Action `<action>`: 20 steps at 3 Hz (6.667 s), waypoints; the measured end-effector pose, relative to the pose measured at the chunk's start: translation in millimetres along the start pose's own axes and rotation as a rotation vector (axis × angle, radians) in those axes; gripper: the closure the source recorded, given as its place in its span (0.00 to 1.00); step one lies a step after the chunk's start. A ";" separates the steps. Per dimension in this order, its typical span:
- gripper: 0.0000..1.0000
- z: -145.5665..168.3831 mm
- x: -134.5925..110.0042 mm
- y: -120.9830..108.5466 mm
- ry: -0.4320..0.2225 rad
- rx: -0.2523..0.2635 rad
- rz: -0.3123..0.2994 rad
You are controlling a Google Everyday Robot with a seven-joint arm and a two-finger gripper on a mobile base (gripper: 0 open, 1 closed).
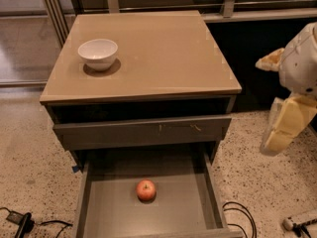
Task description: Pick apple from middle drawer and place on counter
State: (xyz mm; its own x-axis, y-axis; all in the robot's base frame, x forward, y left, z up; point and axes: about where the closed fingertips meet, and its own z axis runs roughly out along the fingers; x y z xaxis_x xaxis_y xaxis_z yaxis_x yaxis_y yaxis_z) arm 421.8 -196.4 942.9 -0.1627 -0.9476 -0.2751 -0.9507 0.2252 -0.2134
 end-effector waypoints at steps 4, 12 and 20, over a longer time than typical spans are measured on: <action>0.00 180.6 -106.2 119.9 -0.323 -0.128 -0.166; 0.00 441.5 -79.6 93.5 -0.465 -0.163 -0.178; 0.39 607.2 -98.6 98.8 -0.507 -0.198 -0.293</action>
Offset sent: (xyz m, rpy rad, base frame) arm -0.0873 0.1600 -0.1622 0.4596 0.0481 0.2890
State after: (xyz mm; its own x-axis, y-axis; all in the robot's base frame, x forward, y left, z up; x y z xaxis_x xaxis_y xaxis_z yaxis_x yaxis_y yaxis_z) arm 504.4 57.0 379.7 0.2121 -0.7271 -0.6530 -0.9757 -0.1204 -0.1830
